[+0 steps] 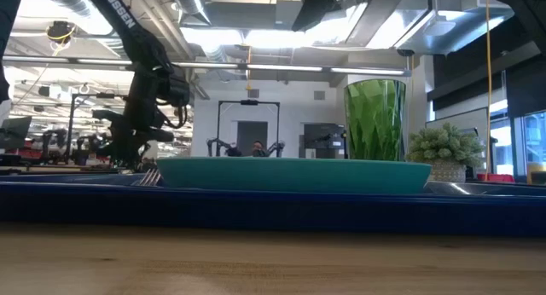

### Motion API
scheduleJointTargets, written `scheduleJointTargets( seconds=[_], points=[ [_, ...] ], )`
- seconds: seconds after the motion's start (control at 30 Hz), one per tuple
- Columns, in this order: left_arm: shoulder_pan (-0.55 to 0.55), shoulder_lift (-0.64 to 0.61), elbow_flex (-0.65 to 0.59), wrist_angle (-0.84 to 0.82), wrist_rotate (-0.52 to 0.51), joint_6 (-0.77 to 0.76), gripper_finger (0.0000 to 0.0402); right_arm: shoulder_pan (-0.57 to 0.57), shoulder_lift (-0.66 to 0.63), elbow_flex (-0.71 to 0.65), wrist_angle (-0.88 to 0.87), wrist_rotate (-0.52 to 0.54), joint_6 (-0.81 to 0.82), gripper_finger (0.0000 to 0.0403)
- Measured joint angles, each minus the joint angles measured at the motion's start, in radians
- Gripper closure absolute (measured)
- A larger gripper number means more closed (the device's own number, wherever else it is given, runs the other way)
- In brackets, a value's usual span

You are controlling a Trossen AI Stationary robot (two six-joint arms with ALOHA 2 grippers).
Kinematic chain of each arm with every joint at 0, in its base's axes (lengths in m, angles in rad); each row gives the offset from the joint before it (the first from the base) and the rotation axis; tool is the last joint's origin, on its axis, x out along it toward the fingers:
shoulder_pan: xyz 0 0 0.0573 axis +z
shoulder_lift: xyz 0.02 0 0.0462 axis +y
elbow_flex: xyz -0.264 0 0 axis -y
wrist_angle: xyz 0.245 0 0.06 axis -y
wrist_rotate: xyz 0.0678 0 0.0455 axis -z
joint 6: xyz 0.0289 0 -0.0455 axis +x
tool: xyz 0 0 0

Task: Pick and place plate/cup/fork/spoon on tray
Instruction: Put the orange spoon on the blue tray

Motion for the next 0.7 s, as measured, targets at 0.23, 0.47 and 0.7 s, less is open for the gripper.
scheduleJointTargets(
  seconds=[0.23, 0.47, 0.7],
  points=[
    [-0.029, 0.000, 0.000, -0.110, 0.098, -0.183, 0.0328, 0.000, 0.000, 0.000, 0.000, 0.000, -0.007, 0.0395],
    [-0.091, -0.001, -0.016, -0.158, 0.054, -0.245, 0.0328, 0.000, 0.000, 0.000, 0.000, 0.000, -0.021, 0.0392],
    [-0.092, -0.001, -0.106, -0.113, 0.004, -0.334, 0.0328, 0.000, 0.000, 0.000, 0.000, 0.000, -0.028, 0.0392]
  ],
)
